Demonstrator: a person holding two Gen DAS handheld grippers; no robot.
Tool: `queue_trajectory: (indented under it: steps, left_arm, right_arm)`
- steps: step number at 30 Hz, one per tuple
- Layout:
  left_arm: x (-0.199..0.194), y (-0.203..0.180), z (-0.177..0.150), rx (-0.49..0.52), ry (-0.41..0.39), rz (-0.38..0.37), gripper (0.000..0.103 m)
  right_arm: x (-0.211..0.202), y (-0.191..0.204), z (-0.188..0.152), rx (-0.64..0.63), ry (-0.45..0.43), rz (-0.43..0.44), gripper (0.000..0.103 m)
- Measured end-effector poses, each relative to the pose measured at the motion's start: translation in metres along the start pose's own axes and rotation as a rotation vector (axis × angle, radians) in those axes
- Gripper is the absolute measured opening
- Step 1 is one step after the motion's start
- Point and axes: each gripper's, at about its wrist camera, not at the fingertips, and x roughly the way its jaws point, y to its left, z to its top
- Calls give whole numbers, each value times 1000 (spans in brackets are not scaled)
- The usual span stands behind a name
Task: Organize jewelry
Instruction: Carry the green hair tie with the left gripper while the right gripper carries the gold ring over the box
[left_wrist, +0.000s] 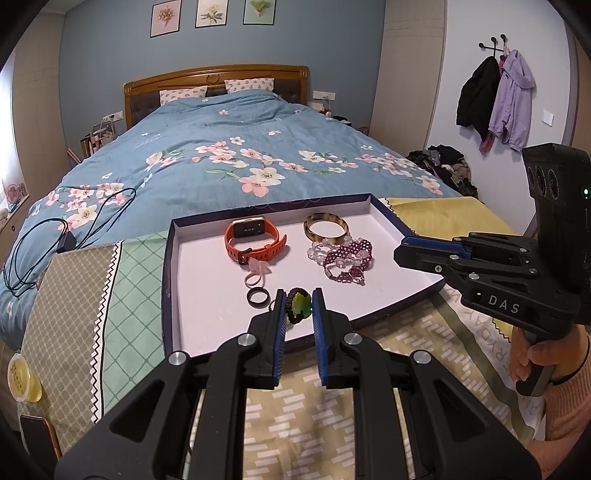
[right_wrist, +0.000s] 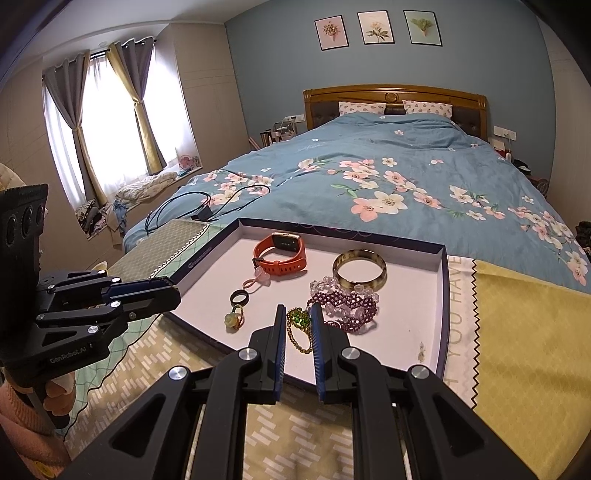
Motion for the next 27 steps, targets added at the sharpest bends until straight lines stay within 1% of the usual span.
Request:
queue_trajectory:
  steps: [27]
  left_arm:
    - [17,10,6,-10,5,21,14]
  right_arm:
    - [17,-5,9,-12,19,-24,11]
